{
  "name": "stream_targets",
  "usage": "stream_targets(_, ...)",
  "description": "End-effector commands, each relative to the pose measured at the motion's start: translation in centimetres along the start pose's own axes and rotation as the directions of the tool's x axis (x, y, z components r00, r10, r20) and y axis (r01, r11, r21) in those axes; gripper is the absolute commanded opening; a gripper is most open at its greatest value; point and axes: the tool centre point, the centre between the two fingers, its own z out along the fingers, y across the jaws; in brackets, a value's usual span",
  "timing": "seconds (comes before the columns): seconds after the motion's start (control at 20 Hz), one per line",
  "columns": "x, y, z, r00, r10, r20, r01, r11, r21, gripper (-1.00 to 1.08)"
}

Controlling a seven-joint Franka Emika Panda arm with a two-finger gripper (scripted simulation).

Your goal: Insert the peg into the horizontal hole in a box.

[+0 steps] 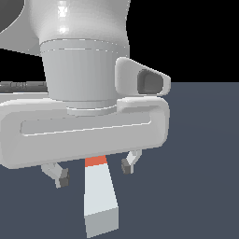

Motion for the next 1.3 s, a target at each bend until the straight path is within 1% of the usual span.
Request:
stream_targets(0.0, 0.0, 0.0, 0.6, 1.0, 0.0, 0.0, 0.0, 1.0, 0.001, 1.0)
stream_targets(0.35, 0.0, 0.0, 3.8, 1.0, -0.003, 0.0, 0.003, 1.0, 0.0, 1.0)
stream_targets(0.65, -0.1, 0.1, 4.8, 1.0, -0.003, 0.0, 0.003, 1.0, 0.0, 1.0)
stream_targets(0.7, -0.1, 0.1, 4.8, 1.0, -0.003, 0.0, 0.003, 1.0, 0.0, -1.0)
stream_targets(1.25, 0.0, 0.1, 4.8, 1.0, -0.003, 0.0, 0.003, 1.0, 0.0, -1.0)
